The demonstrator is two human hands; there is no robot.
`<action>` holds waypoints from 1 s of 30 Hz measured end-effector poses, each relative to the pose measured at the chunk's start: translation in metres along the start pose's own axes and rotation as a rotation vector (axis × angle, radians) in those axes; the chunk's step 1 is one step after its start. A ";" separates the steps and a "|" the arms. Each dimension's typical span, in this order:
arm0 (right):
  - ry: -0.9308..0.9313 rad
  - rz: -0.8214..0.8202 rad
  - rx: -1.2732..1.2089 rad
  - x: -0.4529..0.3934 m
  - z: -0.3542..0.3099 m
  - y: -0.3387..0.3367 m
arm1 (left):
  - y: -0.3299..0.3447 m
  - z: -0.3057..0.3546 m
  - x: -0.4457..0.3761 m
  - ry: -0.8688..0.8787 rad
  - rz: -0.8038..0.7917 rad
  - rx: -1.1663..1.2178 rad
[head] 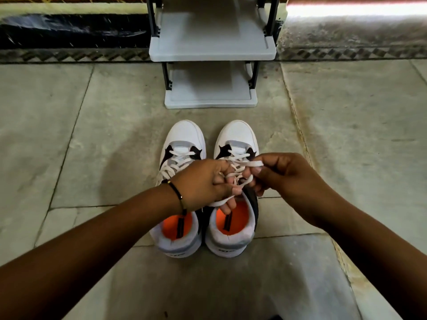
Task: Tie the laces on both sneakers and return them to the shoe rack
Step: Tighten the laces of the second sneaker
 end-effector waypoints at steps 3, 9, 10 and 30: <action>0.007 0.003 -0.034 0.001 0.000 0.000 | 0.003 0.000 -0.002 0.045 0.104 -0.129; 0.016 -0.025 -0.089 0.005 -0.001 0.006 | 0.006 -0.001 -0.001 0.133 0.384 -0.258; 0.021 -0.035 -0.105 0.006 -0.001 0.008 | 0.006 0.000 -0.001 0.129 0.397 -0.267; 0.046 0.068 -0.992 -0.009 0.011 -0.001 | -0.017 0.008 0.004 -0.051 0.589 0.932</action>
Point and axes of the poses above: each hand's wrist, its own x-axis away from the middle knuckle, its own y-axis out of the palm, z = x × y, the point moved 3 cm from there along -x, towards the middle knuckle, and after that the axes turned 10 degrees about y, right-handed, at the moved point
